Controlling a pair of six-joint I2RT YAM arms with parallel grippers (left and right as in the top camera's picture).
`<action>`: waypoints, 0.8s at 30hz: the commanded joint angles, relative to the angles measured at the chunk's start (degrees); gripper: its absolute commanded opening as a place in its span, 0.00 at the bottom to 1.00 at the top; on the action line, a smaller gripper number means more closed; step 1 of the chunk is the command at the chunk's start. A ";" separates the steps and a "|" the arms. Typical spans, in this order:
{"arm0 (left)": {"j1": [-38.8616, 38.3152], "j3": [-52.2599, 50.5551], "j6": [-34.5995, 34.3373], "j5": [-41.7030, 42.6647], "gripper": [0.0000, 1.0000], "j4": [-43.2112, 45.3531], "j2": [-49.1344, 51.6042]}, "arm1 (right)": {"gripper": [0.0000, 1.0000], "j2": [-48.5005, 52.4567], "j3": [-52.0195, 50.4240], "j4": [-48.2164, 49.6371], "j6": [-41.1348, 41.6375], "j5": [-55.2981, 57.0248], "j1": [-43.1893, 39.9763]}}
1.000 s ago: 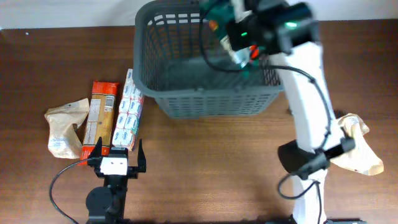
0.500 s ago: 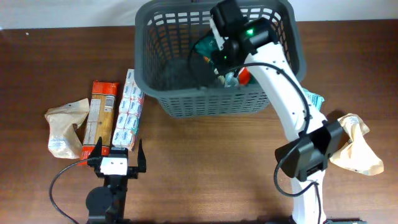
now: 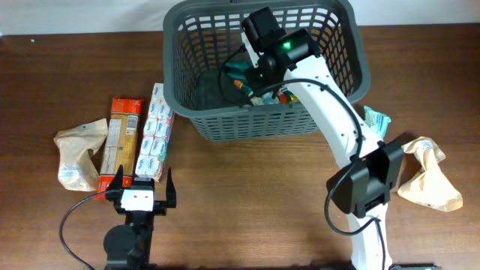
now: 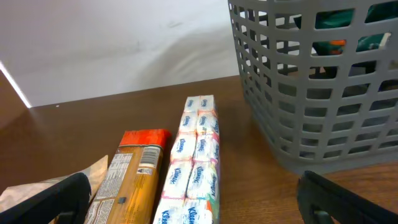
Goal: Pack container
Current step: 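Lift the pouch over the basket and release it inside, then move the right gripper to the beige bread bag and grasp it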
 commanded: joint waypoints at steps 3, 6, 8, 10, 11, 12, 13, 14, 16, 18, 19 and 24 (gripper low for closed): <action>0.35 -0.33 0.72 -0.59 0.99 0.13 -0.42 | 0.03 2.49 0.92 3.17 -0.15 3.26 0.11; 0.35 -0.33 0.72 -0.61 0.99 0.13 -0.42 | 0.39 2.82 0.94 3.76 -0.22 4.74 0.11; 0.35 -0.33 0.72 -0.61 0.99 0.13 -0.42 | 0.71 2.21 1.38 3.74 -0.26 7.82 0.11; 0.35 -0.33 0.72 -0.59 0.99 0.13 -0.42 | 0.79 0.52 3.37 2.86 -2.12 11.10 0.11; 0.35 -0.33 0.72 -0.59 0.99 0.13 -0.42 | 0.83 -0.37 4.61 2.43 -2.67 11.74 0.11; 0.35 -0.33 0.72 -0.59 0.99 0.13 -0.42 | 0.88 -1.44 6.21 2.05 -2.86 12.24 0.11; 0.35 -0.33 0.72 -0.61 0.99 0.13 -0.42 | 0.89 -2.80 8.28 1.62 -3.87 12.26 0.07; 0.35 -0.33 0.72 -0.59 0.99 0.13 -0.42 | 0.91 -4.79 11.93 0.68 -5.27 12.52 -0.11; 0.35 -0.33 0.72 -0.61 0.99 0.13 -0.42 | 0.95 -7.26 16.31 -0.85 -6.49 13.09 -0.52; 0.35 -0.33 0.72 -0.59 0.99 0.13 -0.42 | 0.98 -11.30 19.50 -1.51 -6.67 13.55 -2.05; 0.35 -0.33 0.72 -0.59 0.99 0.13 -0.42 | 0.98 -13.27 19.65 -1.51 -6.91 13.60 -3.08; 0.35 -0.33 0.72 -0.59 0.99 0.13 -0.42 | 0.98 -22.77 18.62 -2.64 -7.69 13.35 -13.51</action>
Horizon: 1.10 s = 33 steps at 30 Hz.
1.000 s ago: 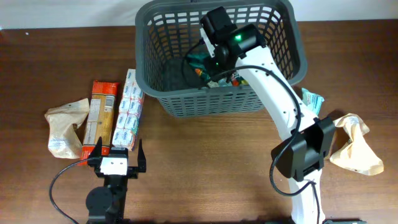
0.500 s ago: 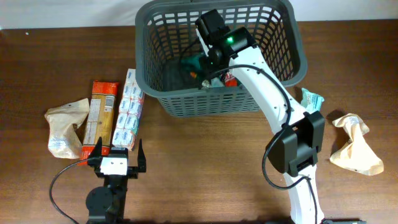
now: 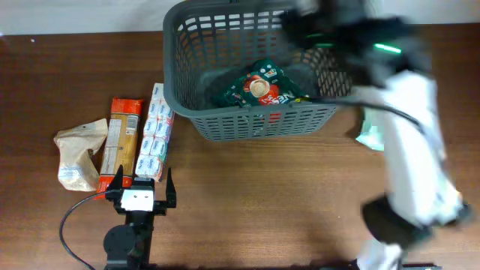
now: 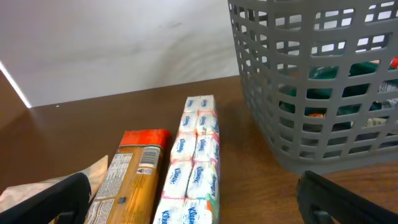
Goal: Pack container
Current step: 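Move the right gripper to the beige bread bag and grasp it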
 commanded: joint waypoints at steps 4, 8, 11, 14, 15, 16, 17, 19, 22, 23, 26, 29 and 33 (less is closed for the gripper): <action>0.35 -0.33 0.72 -0.59 0.99 0.13 -0.42 | 0.98 -11.61 -4.74 -2.23 1.81 1.95 -20.26; 0.35 -0.33 0.72 -0.61 0.99 0.13 -0.42 | 0.97 -15.72 -18.97 0.70 4.52 -6.21 -36.13; 0.35 -0.33 0.72 -0.59 0.99 0.13 -0.42 | 0.96 -16.68 -32.17 4.52 4.87 -14.36 -44.72; 0.35 -0.33 0.72 -0.59 0.99 0.13 -0.42 | 0.97 -15.69 -44.52 6.03 6.80 -19.21 -49.77; 0.35 -0.33 0.72 -0.59 0.99 0.13 -0.42 | 0.97 -15.08 -48.59 6.58 6.75 -19.43 -50.82; 0.35 -0.33 0.72 -0.59 0.99 0.13 -0.42 | 0.96 -14.45 -51.89 7.39 6.71 -19.30 -51.47; 0.35 -0.33 0.72 -0.59 0.99 0.13 -0.42 | 0.97 -13.53 -56.26 9.18 6.67 -18.93 -52.22; 0.35 -0.33 0.72 -0.61 0.99 0.13 -0.42 | 0.97 -12.13 -62.64 12.81 5.64 -18.47 -53.20; 0.35 -0.33 0.72 -0.59 0.99 0.13 -0.42 | 0.97 -10.43 -70.66 17.73 3.50 -16.39 -54.16; 0.35 -0.33 0.72 -0.59 0.99 0.13 -0.42 | 0.98 -9.73 -73.11 18.95 2.97 -14.99 -54.40; 0.35 -0.33 0.72 -0.61 0.99 0.13 -0.42 | 0.98 -8.04 -77.07 21.09 1.49 -12.41 -54.97; 0.35 -0.33 0.72 -0.59 0.99 0.13 -0.42 | 0.99 -6.88 -78.68 23.65 0.00 -11.56 -55.60; 0.35 -0.33 0.72 -0.59 0.99 0.13 -0.42 | 0.95 -5.18 -78.97 25.31 0.02 -9.90 -56.76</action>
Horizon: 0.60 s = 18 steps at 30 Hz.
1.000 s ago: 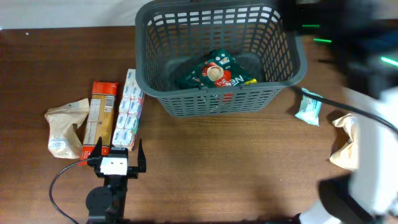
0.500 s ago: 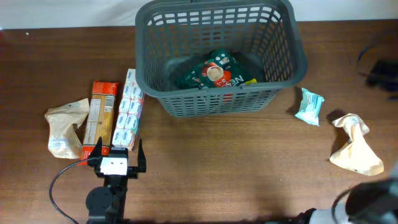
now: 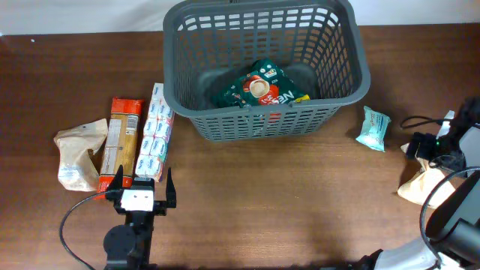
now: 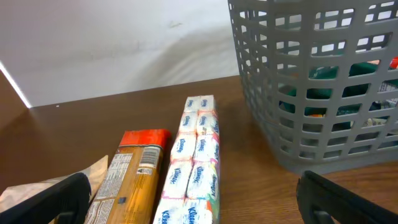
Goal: Pack container
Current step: 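Move the right gripper to the beige bread bag and grasp it, then carry the bread bag over the basket and drop it in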
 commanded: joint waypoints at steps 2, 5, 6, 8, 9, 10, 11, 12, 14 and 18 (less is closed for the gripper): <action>0.35 -0.33 0.72 -0.59 0.99 0.13 -0.42 | 0.78 2.43 -0.42 1.51 -0.57 2.67 -1.75; 0.35 -0.33 0.72 -0.61 0.99 0.13 -0.42 | 0.62 5.38 -0.46 1.62 -0.22 2.45 -1.97; 0.35 -0.33 0.72 -0.59 0.99 0.13 -0.42 | 0.59 6.47 -0.46 1.36 -0.22 2.43 -1.92; 0.35 -0.33 0.72 -0.59 0.99 0.13 -0.42 | 0.38 8.20 -0.46 0.87 -0.22 2.45 -1.95; 0.35 -0.33 0.72 -0.59 0.99 0.13 -0.42 | 0.18 8.83 -0.46 0.83 -0.20 2.43 -1.95; 0.35 -0.33 0.72 -0.59 0.99 0.13 -0.42 | 0.04 9.09 -0.44 0.85 0.09 2.36 -1.95; 0.35 -0.33 0.72 -0.59 0.99 0.13 -0.42 | 0.04 9.07 -0.17 0.83 1.18 2.12 -1.95; 0.35 -0.33 0.72 -0.59 0.99 0.13 -0.42 | 0.04 8.90 0.39 0.74 2.19 1.27 -1.95; 0.35 -0.33 0.72 -0.59 0.99 0.13 -0.42 | 0.04 8.04 2.99 -0.15 2.95 -2.82 -1.95; 0.35 -0.33 0.72 -0.59 0.99 0.13 -0.42 | 0.04 5.66 14.25 -5.25 5.57 -9.46 -1.92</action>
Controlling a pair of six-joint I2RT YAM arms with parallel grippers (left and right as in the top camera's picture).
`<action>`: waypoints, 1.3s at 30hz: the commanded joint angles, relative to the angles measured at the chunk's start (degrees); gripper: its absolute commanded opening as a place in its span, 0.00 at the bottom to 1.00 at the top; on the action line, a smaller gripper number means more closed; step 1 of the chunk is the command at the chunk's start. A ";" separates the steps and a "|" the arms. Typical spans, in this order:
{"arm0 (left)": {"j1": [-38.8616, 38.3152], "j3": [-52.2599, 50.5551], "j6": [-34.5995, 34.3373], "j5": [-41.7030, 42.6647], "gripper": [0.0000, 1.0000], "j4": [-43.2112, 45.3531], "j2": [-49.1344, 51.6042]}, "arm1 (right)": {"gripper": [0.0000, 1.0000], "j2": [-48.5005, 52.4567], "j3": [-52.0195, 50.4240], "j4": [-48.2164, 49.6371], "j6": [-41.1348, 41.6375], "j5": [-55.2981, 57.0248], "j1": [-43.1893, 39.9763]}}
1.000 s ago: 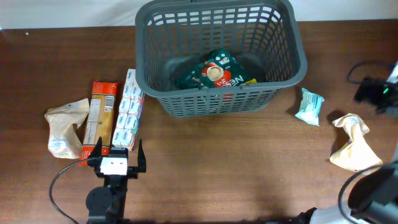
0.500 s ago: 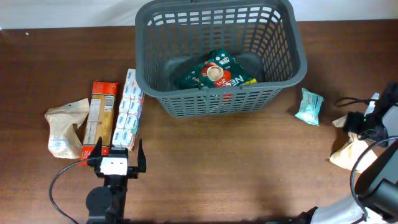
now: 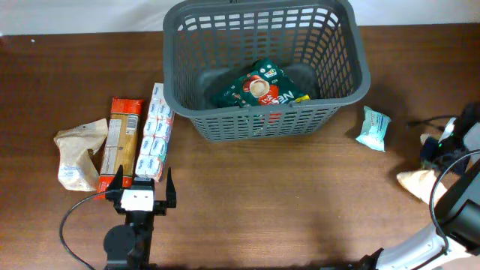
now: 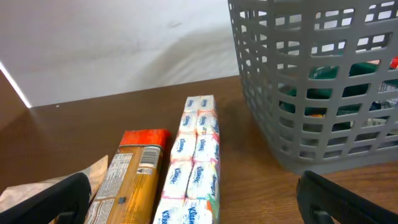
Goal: Pack container
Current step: 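Carry the bread bag over the basket and drop it in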
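The grey basket (image 3: pixel 341 82) stands at the back centre with a green snack bag (image 3: pixel 259 88) lying inside; the left wrist view shows its mesh wall (image 4: pixel 311 93) too. A strip of tissue packs (image 3: pixel 154 131) (image 4: pixel 196 158), an orange box (image 3: pixel 120 142) (image 4: pixel 127 177) and a brown paper bag (image 3: pixel 75 154) lie to its left. My left gripper (image 3: pixel 141 187) (image 4: pixel 193 208) rests open just in front of them, holding nothing. My right gripper (image 3: pixel 433 148) is at the far right edge over another brown paper bag (image 3: pixel 414 182); its jaws are not clear.
A small teal packet (image 3: pixel 373 127) lies on the table right of the basket. The right arm's white links and cable (image 3: pixel 450 217) curve along the right edge. The wooden table (image 3: pixel 262 202) runs bare across the front middle.
My right gripper has shifted slightly toward the right edge beside the brown bag. The left gripper, basket and loose items are where they were.
My right gripper was first down inside the basket at the green snack bag. Then the bag lay alone in the basket with the arm blurred over the right rim. After that the gripper was at the far right by the brown bag, where it remains.
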 commanded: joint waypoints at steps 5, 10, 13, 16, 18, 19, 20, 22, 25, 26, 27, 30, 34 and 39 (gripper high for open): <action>0.35 -0.33 0.72 -0.59 0.99 0.13 -0.42 | 0.04 -2.86 37.07 -14.91 5.18 -21.29 0.85; 0.35 -0.33 0.72 -0.59 0.99 0.13 -0.42 | 0.04 -2.86 63.36 -23.45 3.74 -27.63 6.75; 0.35 -0.33 0.72 -0.59 0.99 0.13 -0.42 | 0.04 -2.86 78.86 -25.49 -3.52 -30.47 17.57; 0.35 -0.33 0.72 -0.61 0.99 0.13 -0.42 | 0.04 -2.86 83.91 -24.92 -10.12 -30.23 26.99; 0.35 -0.33 0.72 -0.59 0.99 0.13 -0.42 | 0.04 -2.80 83.95 -23.93 -14.08 -30.23 33.90; 0.35 -0.33 0.72 -0.59 0.99 0.13 -0.42 | 0.03 -2.38 83.62 -23.78 -15.76 -30.23 37.00; 0.35 -0.33 0.72 -0.59 0.99 0.13 -0.42 | 0.03 -1.92 83.30 -23.78 -17.18 -30.21 39.43; 0.35 -0.33 0.72 -0.59 0.99 0.13 -0.42 | 0.04 -0.26 82.18 -23.85 -20.06 -29.99 44.37; 0.35 -0.33 0.72 -0.59 0.99 0.13 -0.42 | 0.04 3.15 79.95 -23.85 -24.72 -28.13 50.18; 0.35 -0.33 0.72 -0.61 0.99 0.11 -0.42 | 0.04 4.42 79.21 -23.80 -26.34 -27.23 51.65; 0.35 -0.33 0.72 -0.59 0.99 0.13 -0.42 | 0.04 5.75 78.44 -23.80 -28.33 -26.49 52.94; 0.35 -0.33 0.72 -0.59 0.99 0.13 -0.42 | 0.04 10.25 77.22 -23.85 -33.18 -25.46 55.80; 0.35 -0.33 0.72 -0.59 0.99 0.13 -0.42 | 0.04 16.68 77.09 -23.67 -35.76 -25.53 59.04; 0.35 -0.33 0.72 -0.59 0.99 0.13 -0.42 | 0.04 23.80 77.09 -22.01 -36.26 -22.62 62.51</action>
